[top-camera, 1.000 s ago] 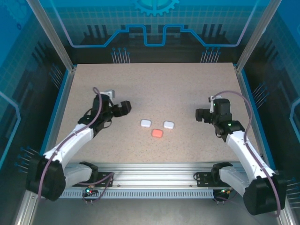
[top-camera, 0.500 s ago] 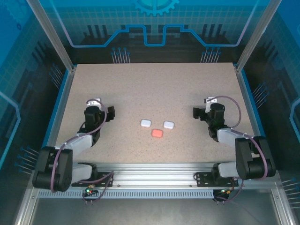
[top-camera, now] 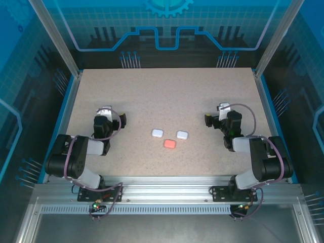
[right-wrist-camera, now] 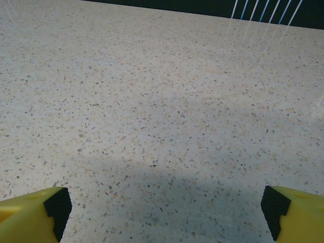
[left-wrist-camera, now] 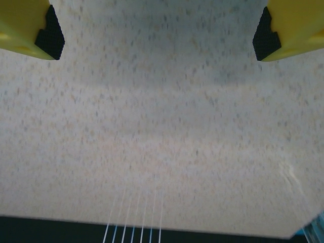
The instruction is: Insert the wireless bluetooth earbuds into the charging case
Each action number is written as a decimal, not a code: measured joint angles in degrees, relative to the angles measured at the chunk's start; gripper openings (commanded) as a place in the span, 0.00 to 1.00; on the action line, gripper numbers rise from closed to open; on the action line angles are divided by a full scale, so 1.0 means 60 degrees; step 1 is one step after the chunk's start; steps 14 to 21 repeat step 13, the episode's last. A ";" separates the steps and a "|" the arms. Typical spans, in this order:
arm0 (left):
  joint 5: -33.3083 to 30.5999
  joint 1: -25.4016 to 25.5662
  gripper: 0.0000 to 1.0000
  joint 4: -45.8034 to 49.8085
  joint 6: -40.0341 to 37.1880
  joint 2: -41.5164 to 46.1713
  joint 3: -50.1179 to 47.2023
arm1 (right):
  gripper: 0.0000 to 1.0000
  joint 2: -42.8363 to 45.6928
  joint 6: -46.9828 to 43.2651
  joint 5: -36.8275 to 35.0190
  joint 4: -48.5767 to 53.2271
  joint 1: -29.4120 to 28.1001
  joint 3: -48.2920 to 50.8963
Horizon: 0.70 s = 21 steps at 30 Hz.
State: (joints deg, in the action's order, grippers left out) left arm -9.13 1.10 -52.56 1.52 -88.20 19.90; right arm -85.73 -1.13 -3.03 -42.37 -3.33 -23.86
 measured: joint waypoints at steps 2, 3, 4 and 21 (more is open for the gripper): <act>0.0004 -0.0018 0.99 -0.0004 -0.0004 0.0000 0.0182 | 1.00 0.0000 0.0004 0.0025 0.0004 0.0000 -0.0004; 0.0004 -0.0018 0.99 -0.0007 -0.0004 0.0000 0.0219 | 1.00 0.0000 0.0004 0.0029 0.0004 0.0000 -0.0004; 0.0004 -0.0018 0.99 -0.0004 -0.0004 0.0000 0.0222 | 1.00 0.0000 0.0004 0.0029 0.0004 0.0000 -0.0004; 0.0004 -0.0018 0.99 0.0069 -0.0004 0.0000 0.0222 | 1.00 0.0000 0.0000 0.0051 0.0004 0.0000 -0.0004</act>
